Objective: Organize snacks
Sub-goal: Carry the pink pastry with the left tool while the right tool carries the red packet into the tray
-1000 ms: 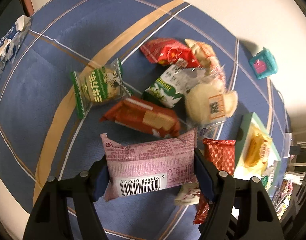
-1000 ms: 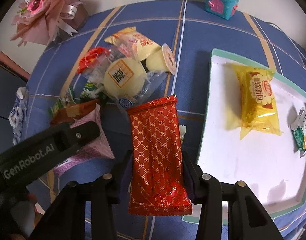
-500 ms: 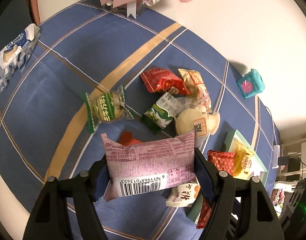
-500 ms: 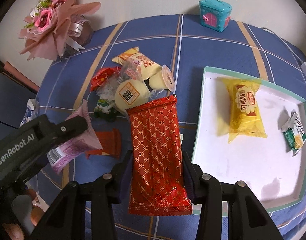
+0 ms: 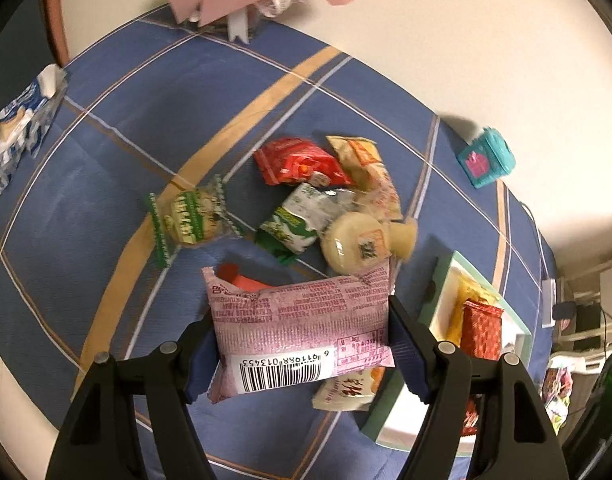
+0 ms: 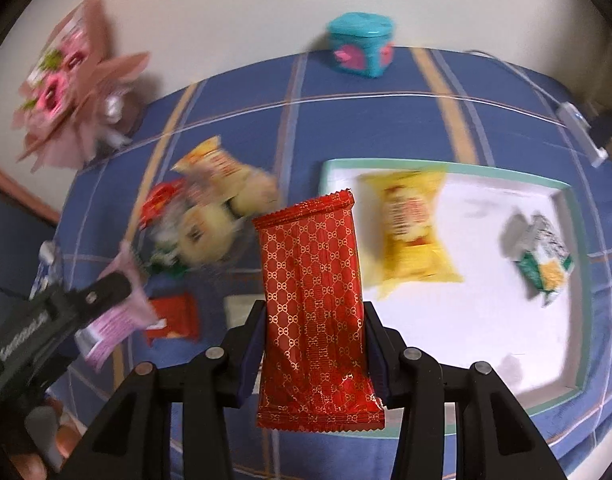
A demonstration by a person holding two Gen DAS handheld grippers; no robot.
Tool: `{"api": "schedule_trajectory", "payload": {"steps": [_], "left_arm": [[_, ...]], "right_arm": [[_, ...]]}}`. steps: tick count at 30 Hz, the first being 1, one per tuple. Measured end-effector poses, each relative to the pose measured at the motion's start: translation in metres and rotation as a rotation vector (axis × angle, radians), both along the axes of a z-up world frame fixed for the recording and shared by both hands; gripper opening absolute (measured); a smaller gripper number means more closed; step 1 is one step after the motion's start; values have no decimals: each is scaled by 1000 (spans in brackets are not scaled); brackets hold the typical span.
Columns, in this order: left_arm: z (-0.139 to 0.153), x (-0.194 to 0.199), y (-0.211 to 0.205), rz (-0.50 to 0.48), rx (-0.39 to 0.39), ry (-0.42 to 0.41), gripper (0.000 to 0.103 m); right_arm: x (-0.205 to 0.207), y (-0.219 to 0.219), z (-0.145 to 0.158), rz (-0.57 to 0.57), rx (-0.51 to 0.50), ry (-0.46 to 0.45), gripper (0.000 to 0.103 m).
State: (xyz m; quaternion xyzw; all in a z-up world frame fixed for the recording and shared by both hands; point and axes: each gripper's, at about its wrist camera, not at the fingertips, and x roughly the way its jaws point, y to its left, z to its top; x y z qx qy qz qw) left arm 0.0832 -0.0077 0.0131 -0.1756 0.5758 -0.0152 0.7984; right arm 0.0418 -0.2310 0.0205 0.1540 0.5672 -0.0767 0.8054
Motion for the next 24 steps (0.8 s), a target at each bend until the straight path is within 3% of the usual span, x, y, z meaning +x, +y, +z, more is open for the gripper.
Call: {"api": "schedule_trajectory", "payload": {"steps": [12,24], "left_arm": [[5,-11,-68,-181,18,-7,76],[-1,-34,-149,-391,29,14,76]], "right_arm": [[-18,-91,-2,-255,-40,40,48],[-39,-141,7,-408,-53,65,48]]}}
